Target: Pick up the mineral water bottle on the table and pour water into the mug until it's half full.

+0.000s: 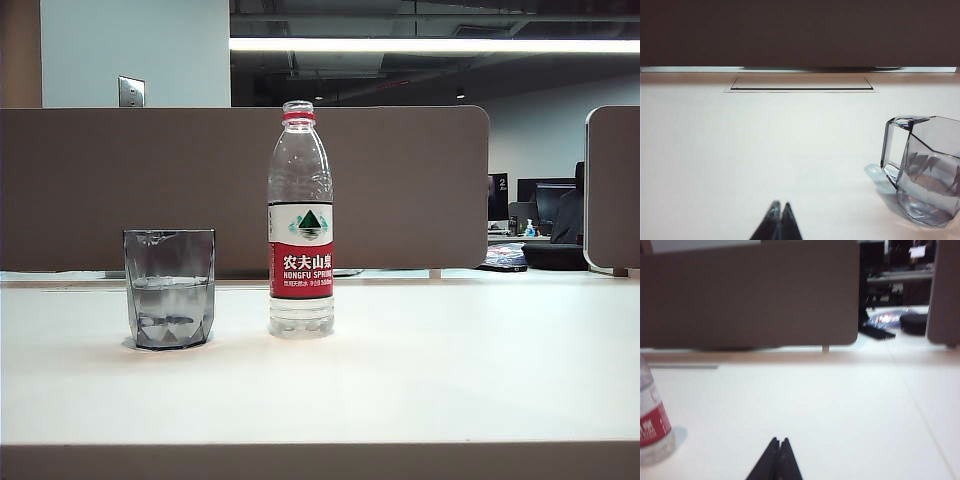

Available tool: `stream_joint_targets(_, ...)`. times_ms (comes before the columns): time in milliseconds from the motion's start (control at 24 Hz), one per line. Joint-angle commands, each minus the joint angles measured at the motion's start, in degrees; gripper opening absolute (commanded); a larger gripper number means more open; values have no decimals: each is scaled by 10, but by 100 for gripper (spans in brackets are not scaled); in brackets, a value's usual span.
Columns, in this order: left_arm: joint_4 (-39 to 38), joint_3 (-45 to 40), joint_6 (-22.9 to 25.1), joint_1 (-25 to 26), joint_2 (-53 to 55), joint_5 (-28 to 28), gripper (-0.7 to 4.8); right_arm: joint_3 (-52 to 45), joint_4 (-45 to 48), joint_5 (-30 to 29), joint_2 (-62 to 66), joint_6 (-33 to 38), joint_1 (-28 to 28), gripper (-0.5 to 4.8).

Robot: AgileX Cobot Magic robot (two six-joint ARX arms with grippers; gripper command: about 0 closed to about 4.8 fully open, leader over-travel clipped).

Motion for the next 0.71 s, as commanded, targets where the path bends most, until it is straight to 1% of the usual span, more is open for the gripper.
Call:
stream_joint_targets(42,3,2,0,0,0,2,-5,-35,24,0,-8,14,0,-5)
stream_joint_targets(167,3,2,0,0,0,2,-5,-48,20,0,-8,32,1,-5)
stream_joint_targets(292,3,2,0,0,0,2,-5,-48,18,0,-8,33,0,-5)
stream_joint_targets(542,3,2,0,0,0,2,-5,-48,47,0,-8,34,-37,-5)
stream_joint_targets(709,3,2,0,0,0,2,-5,-48,51,0,-8,33,-42,-5)
